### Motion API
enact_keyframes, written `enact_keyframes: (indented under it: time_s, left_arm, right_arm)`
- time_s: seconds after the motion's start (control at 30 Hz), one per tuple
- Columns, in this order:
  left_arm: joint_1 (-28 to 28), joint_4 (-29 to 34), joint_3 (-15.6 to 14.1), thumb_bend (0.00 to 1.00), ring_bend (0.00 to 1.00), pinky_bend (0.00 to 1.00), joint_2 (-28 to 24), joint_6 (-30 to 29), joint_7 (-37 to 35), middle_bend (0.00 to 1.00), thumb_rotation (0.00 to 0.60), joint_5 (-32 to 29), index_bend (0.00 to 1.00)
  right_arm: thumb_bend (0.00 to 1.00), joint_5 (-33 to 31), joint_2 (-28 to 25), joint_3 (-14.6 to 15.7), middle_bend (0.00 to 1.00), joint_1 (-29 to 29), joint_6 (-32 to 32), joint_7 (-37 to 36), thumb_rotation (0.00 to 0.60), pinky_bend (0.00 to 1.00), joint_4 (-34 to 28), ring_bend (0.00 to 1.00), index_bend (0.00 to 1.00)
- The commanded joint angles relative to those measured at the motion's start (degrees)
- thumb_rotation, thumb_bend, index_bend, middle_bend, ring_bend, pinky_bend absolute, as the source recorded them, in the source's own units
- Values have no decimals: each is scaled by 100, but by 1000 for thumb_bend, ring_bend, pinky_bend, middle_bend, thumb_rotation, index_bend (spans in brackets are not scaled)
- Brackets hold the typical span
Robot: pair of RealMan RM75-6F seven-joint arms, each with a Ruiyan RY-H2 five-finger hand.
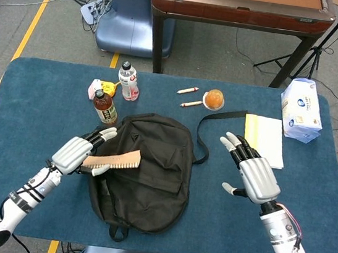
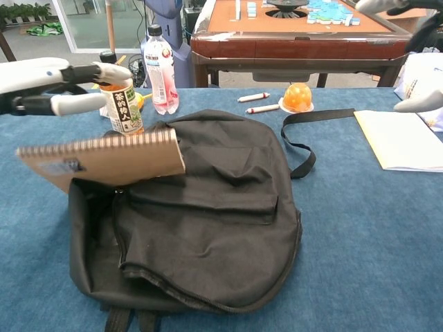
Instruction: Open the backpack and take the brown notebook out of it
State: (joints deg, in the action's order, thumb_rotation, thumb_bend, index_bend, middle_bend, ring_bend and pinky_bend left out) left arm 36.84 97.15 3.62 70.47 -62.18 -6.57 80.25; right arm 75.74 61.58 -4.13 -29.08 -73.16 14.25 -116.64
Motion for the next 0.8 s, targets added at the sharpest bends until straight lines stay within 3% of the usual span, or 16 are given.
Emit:
enact_keyframes:
  time_s: [0.03, 0.23, 0.37, 0.53, 0.67, 0.8]
  left_arm:
    - [-200, 164, -24, 204, 30, 170, -223, -149, 109, 48, 318, -132, 0]
    - [-539, 30, 55, 204, 43, 170, -490, -481, 206, 48, 492, -433, 14]
    - [-766, -200, 113, 204, 45, 170, -502, -673, 299, 49, 599, -717, 58]
    - [-1161, -453, 21, 204, 71, 170, -538, -927, 422, 58, 600, -943, 131]
    - [-1522, -475, -55, 204, 74, 170, -600, -1233, 430, 63, 600, -996, 149]
    - [-1871, -528, -153, 204, 85, 170, -542, -1684, 595, 75, 600, -868, 160]
  right_arm:
    - [95, -55, -130, -3, 54, 120, -47, -89, 600, 263, 51, 12, 0]
    - [151, -204, -353, 52, 82, 382, -82, -263, 600, 264, 219, 13, 0]
    - [220, -241, -421, 115, 184, 541, -52, -442, 600, 299, 430, 77, 3]
    - [289, -132, -482, 255, 276, 733, 60, -787, 600, 325, 817, 165, 132]
    - [321, 168, -322, 325, 334, 1003, -255, -1020, 600, 358, 1183, 226, 239]
    - [326, 413, -238, 412, 352, 1224, -476, -1159, 600, 363, 1398, 247, 282]
